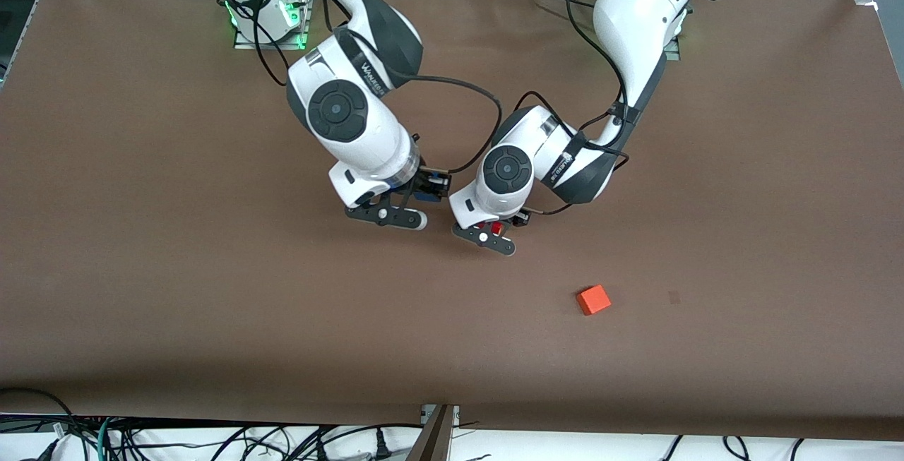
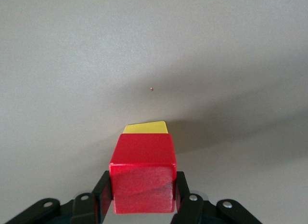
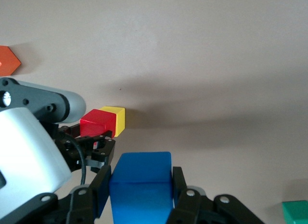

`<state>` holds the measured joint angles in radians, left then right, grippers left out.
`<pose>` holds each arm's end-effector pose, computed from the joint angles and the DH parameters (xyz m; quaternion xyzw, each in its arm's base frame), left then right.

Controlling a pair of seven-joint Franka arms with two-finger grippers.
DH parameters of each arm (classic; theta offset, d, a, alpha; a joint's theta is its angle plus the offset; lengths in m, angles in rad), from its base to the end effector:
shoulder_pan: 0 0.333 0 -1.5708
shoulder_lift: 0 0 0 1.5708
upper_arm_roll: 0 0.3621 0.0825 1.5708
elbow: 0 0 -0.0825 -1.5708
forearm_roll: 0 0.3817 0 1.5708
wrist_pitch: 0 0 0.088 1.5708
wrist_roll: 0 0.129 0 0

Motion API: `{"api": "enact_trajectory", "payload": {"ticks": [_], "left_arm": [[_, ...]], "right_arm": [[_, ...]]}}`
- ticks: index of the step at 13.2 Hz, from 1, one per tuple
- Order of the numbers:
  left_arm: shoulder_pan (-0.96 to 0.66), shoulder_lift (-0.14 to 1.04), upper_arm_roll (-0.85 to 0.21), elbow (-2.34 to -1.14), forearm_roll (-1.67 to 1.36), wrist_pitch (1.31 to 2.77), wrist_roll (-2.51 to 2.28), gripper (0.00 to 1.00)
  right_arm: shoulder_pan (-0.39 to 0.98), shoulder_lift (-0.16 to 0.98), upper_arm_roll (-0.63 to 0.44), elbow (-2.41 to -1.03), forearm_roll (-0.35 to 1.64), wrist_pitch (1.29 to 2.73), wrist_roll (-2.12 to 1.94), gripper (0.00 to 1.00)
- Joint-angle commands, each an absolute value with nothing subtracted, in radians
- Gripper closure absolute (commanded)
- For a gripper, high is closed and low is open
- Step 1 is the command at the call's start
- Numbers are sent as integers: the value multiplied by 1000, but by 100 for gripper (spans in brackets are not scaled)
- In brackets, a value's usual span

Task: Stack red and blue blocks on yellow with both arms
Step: 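Carry the blue cube with the right gripper toward the red cube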

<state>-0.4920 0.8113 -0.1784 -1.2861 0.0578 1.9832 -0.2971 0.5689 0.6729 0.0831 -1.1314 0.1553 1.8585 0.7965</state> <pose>0.6220 -0.4440 0.2699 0.9825 -0.1743 -0.0638 0.0117 0.6190 0.4674 0.4358 -0.9894 0.1013 0.0454 0.0940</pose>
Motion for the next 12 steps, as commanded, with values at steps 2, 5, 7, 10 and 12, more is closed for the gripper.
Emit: {"api": "enact_trajectory", "payload": {"ticks": [2,5,7,10,12], "left_arm": [[-497,831,-175,-1262,84,1959,-284,100],[-497,833,-175,-1262,84,1956,-284,100],[-497,833,-175,-1262,83,1956,-284,100],[-499,834,-175,-1258,80,1956,-290,34],[-494,831,-175,-1247,75,1957,-296,0]], "right_arm": [[554,680,78,-1112,166,1855,776,59],[548,678,77,-1111,166,1852,762,59],[548,676,75,-1111,166,1844,759,59],[548,675,66,-1112,166,1842,738,59],[535,675,66,-1112,166,1842,736,59]]}}
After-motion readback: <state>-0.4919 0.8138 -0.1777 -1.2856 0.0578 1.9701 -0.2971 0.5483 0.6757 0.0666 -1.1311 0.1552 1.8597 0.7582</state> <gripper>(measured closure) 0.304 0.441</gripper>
